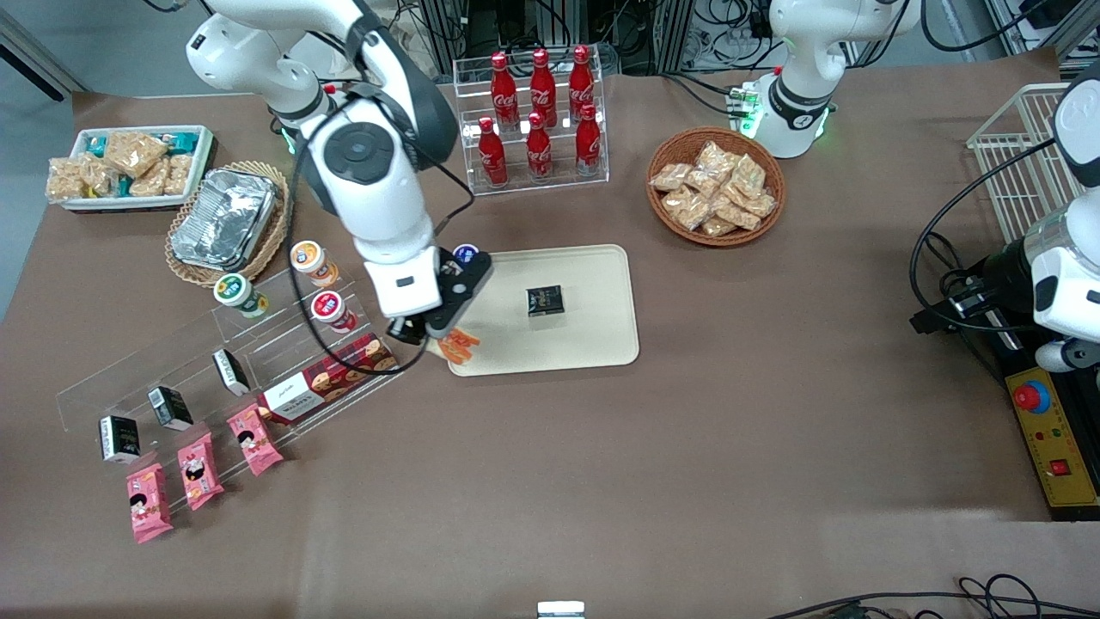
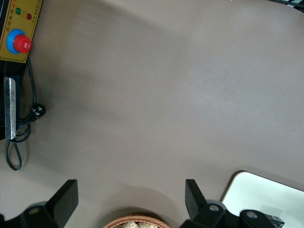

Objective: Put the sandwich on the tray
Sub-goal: 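Carry the sandwich with the right gripper over to the beige tray, then lower the sandwich onto the tray beside the black box and open the right gripper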

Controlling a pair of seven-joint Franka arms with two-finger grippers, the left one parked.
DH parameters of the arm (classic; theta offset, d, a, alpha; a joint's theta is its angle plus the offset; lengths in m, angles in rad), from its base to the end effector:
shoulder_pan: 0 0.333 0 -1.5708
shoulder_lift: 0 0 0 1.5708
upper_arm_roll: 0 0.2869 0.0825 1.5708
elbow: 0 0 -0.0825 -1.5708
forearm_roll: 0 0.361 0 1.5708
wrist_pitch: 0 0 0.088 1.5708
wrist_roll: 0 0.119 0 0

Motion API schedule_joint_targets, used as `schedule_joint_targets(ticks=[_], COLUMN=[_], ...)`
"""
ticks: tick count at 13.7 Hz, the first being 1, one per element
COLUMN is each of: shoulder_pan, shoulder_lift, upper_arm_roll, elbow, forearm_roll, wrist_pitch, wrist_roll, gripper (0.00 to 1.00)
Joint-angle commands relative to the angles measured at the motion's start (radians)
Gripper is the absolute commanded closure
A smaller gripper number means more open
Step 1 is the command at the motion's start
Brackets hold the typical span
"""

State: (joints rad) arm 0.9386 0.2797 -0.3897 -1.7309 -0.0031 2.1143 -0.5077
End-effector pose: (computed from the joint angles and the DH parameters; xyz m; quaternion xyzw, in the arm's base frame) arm 0.5191 0.3367 0.4097 0.8553 0.5117 0.0631 0.0521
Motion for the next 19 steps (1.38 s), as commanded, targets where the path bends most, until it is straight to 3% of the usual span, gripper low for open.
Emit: schedule_joint_targets(ticks=[1,7,14,19], shoulder_pan=[0.005,0.034,0.034,0.055], shoulder_lift=[0.065,0.153,0.275,0.357], upper_arm_roll=[-0.009,0.04,0.14,0.147], elbow=[0.007,0.008,0.008,0.016], forearm_roll=[-0.003,0.06,0.055,0.049], wrist_pitch=[0.067,0.156,0.252,0.329], wrist_roll=[-0.128,-0.173,-0.221,-0.226], gripper=[1.0,0.98,0.98,0.98])
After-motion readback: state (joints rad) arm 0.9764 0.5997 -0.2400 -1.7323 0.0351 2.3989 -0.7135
